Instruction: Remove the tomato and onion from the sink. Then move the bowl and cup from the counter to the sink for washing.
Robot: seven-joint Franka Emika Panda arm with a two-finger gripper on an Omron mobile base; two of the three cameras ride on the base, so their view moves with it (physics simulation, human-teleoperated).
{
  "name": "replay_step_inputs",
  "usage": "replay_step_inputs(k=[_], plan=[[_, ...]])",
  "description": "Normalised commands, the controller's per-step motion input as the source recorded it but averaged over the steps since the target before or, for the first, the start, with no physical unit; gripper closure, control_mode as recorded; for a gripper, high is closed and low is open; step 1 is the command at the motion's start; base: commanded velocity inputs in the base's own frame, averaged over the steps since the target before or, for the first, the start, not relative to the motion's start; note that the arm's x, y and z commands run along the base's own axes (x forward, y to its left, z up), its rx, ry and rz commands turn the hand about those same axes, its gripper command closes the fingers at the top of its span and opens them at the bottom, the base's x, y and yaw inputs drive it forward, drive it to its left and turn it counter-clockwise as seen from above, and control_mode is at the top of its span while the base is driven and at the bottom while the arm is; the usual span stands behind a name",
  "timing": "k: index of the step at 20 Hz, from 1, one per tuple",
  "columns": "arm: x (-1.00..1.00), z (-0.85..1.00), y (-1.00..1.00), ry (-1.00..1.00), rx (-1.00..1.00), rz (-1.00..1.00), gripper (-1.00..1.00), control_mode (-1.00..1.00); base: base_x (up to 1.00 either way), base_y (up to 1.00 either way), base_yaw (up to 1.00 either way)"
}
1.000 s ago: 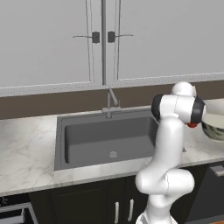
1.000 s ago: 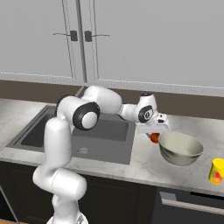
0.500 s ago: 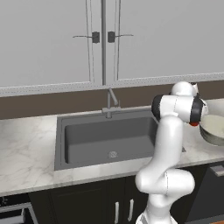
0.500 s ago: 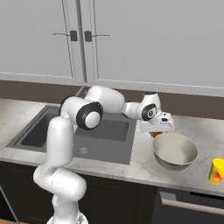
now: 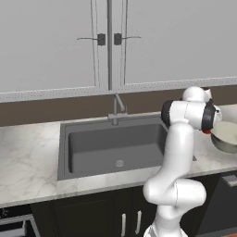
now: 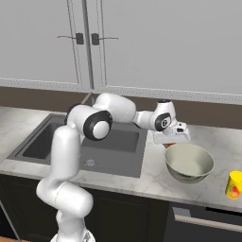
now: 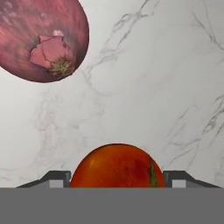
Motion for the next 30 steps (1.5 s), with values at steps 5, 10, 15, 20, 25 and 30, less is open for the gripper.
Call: replay_step_inputs(k=[5, 10, 15, 20, 25, 30], plan=[[0.02, -0.1, -0.01, 0.04, 0.05, 0.04, 1.0, -1.0, 0.0, 0.0, 0.0], [0.01, -0.09, 0.0, 0.03, 0.1, 0.05, 1.0, -1.0, 0.0, 0.0, 0.0], [-0.08, -0.03, -0.01, 0.0, 0.07, 0.06, 1.0, -1.0, 0.0, 0.0, 0.0], [-0.04, 0.01, 0.0, 0.0, 0.03, 0.06, 1.0, -1.0, 0.0, 0.0, 0.0], [0.0, 0.01, 0.0, 0.0, 0.01, 0.05, 1.0, -1.0, 0.0, 0.0, 0.0], [0.0, 0.02, 0.01, 0.0, 0.01, 0.04, 1.0, -1.0, 0.0, 0.0, 0.0]])
